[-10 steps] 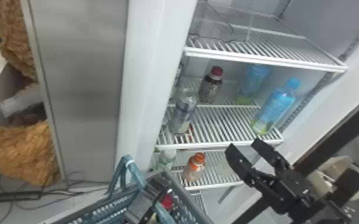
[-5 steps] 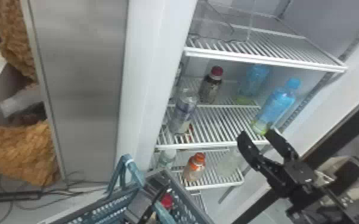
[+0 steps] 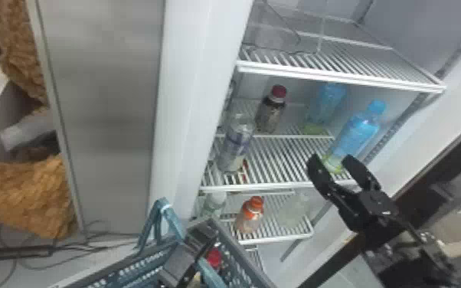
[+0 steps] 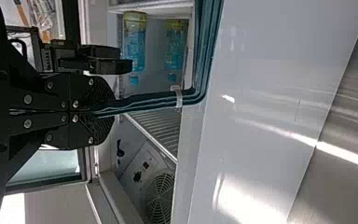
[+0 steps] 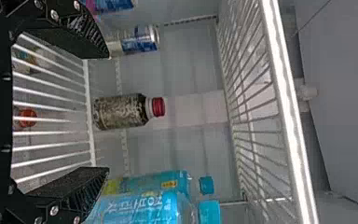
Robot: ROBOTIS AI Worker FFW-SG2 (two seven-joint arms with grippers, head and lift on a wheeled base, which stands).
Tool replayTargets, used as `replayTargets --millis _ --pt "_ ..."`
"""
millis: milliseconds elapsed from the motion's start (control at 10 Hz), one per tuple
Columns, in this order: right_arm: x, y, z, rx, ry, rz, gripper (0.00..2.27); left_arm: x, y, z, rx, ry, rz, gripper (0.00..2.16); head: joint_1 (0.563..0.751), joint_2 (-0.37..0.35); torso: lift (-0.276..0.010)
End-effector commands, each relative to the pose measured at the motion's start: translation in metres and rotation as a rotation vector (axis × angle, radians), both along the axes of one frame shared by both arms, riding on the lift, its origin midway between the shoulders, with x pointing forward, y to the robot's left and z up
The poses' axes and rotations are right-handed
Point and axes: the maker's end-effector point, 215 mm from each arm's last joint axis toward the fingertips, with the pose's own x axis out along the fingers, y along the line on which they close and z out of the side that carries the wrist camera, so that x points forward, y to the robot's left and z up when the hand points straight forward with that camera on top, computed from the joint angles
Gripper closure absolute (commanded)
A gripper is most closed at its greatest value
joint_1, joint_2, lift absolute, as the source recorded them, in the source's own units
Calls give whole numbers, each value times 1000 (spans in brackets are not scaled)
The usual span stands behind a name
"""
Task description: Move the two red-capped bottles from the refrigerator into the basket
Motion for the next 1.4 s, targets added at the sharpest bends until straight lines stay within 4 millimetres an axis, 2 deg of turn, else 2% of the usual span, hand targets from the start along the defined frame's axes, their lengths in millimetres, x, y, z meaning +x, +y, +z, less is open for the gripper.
replayTargets --millis 0,400,600,900,1100,1300 --pt "16 -3 -2 6 -14 -6 156 1 0 0 3 -3 -1 1204 695 -350 0" --pt "53 6 -6 16 -18 -2 154 2 0 0 2 -3 2 1204 695 -350 0" --pt "73 12 -14 20 0 6 154 2 0 0 1 -2 2 1204 695 -350 0" --pt "103 13 -22 8 15 2 156 2 -1 -2 -3 2 -4 1204 695 -350 0" --pt "121 10 -37 4 45 -8 153 3 0 -2 -6 6 -1 1204 695 -350 0" --pt "137 8 -40 5 51 -13 153 7 -4 -1 -17 3 -6 1204 695 -350 0"
